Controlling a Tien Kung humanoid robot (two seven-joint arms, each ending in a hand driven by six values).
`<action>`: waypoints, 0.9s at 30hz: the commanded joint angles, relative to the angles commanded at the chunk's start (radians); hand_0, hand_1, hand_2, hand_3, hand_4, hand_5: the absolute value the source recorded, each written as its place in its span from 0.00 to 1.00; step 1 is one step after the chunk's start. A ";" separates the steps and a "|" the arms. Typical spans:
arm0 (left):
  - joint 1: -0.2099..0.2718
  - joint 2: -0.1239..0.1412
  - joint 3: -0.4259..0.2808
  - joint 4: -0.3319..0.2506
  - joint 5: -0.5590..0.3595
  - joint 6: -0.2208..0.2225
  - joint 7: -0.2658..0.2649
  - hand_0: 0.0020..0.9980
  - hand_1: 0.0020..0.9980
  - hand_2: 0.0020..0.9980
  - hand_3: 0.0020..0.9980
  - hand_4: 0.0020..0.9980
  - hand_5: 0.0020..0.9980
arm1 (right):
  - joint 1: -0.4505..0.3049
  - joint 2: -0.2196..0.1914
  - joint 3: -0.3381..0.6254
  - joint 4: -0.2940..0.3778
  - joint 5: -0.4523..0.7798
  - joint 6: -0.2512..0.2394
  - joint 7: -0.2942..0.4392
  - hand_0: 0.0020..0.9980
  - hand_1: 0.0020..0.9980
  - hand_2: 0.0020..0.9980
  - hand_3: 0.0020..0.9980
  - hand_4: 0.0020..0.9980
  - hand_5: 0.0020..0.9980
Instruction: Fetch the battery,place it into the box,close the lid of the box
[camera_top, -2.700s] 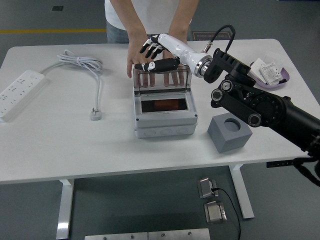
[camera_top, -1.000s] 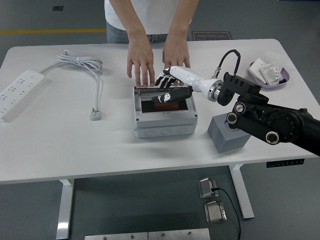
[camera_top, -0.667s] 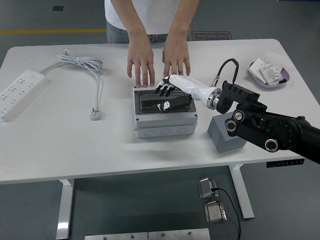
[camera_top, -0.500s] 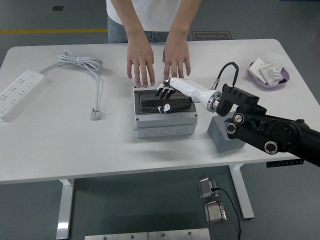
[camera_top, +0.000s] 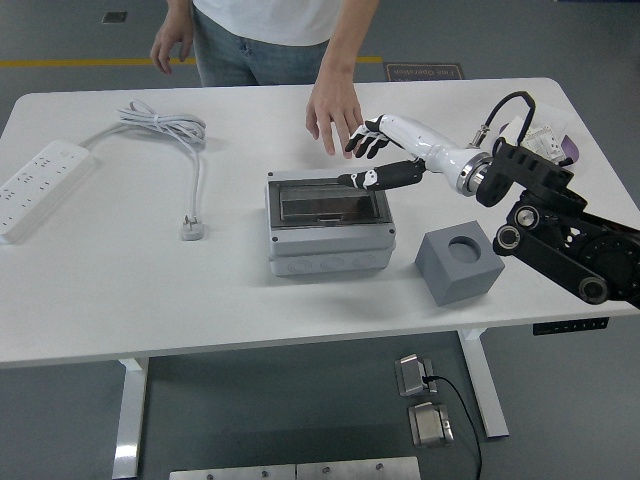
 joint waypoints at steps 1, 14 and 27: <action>0.000 0.000 0.001 0.000 -0.001 0.000 -0.001 0.63 0.69 0.64 0.65 0.63 0.19 | -0.016 -0.012 0.020 0.016 -0.008 0.000 -0.003 0.69 0.60 0.59 0.64 0.91 0.56; 0.005 0.001 -0.005 -0.001 0.012 -0.002 0.004 0.63 0.69 0.64 0.65 0.63 0.19 | -0.297 -0.053 0.367 0.147 0.026 -0.014 0.042 0.69 0.59 0.59 0.64 0.91 0.57; -0.002 0.011 -0.020 -0.002 0.039 -0.001 0.011 0.63 0.69 0.64 0.65 0.63 0.19 | -0.495 -0.014 0.478 0.178 0.349 -0.022 0.238 0.71 0.61 0.62 0.66 0.91 0.57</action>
